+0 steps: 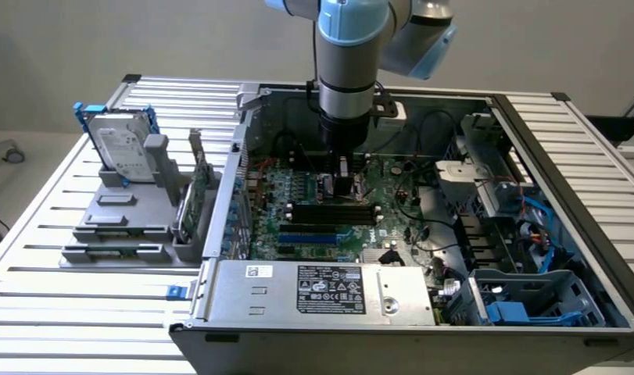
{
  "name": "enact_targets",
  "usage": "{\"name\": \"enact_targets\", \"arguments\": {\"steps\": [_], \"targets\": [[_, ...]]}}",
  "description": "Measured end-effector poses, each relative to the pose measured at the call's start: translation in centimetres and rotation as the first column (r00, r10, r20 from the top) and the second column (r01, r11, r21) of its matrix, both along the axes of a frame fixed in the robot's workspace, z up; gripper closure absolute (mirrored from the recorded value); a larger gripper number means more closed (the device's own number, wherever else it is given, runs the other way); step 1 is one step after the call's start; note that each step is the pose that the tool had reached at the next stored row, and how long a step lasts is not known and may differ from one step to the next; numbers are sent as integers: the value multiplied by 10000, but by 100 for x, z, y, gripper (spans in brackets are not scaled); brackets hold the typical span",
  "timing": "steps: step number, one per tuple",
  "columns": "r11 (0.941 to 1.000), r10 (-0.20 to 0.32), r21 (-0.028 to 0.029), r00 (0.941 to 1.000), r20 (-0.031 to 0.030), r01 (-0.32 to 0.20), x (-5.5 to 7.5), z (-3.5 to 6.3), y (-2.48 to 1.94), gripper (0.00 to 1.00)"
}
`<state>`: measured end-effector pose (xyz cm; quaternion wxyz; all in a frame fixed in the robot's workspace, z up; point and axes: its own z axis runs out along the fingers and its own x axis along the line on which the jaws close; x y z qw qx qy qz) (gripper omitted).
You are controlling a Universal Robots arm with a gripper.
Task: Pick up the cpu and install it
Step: 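Place the cpu into insertion slot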
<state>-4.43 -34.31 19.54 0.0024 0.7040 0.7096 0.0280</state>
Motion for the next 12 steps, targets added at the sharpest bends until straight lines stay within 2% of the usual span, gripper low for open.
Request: {"name": "enact_targets", "arguments": {"steps": [12], "targets": [[10000, 4, -88, 10000, -14, -4, 0, 5, 0, 38]]}}
